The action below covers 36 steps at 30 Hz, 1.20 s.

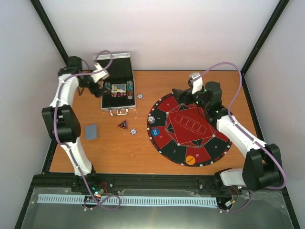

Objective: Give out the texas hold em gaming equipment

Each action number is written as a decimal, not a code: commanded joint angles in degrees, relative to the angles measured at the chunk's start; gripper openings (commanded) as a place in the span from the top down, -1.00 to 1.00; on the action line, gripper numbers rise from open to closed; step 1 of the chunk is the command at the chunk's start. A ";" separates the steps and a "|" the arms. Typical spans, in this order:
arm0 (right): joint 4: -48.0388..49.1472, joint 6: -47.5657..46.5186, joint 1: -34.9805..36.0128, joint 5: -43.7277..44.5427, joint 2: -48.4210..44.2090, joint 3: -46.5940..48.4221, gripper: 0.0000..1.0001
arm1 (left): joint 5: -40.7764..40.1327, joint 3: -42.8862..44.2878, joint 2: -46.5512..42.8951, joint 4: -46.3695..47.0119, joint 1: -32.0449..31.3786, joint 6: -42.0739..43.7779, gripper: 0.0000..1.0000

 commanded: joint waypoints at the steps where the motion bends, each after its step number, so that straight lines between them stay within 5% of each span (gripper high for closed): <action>1: 4.57 -1.27 -0.01 -6.02 -2.08 -1.49 -1.00 | 11.37 8.98 6.82 -2.01 5.83 20.95 -0.92; 4: 4.07 -1.50 -0.01 -6.29 -2.15 -1.40 -1.00 | 10.16 9.71 11.52 -1.43 5.80 26.21 -0.84; 8: 3.18 -2.40 0.02 -5.98 -2.77 -1.70 -1.00 | 6.88 8.87 15.40 5.82 5.80 26.59 -0.34; 36: 1.59 -2.75 0.04 -7.93 -0.56 -0.19 -1.00 | -0.79 10.79 26.10 17.71 3.44 23.70 0.14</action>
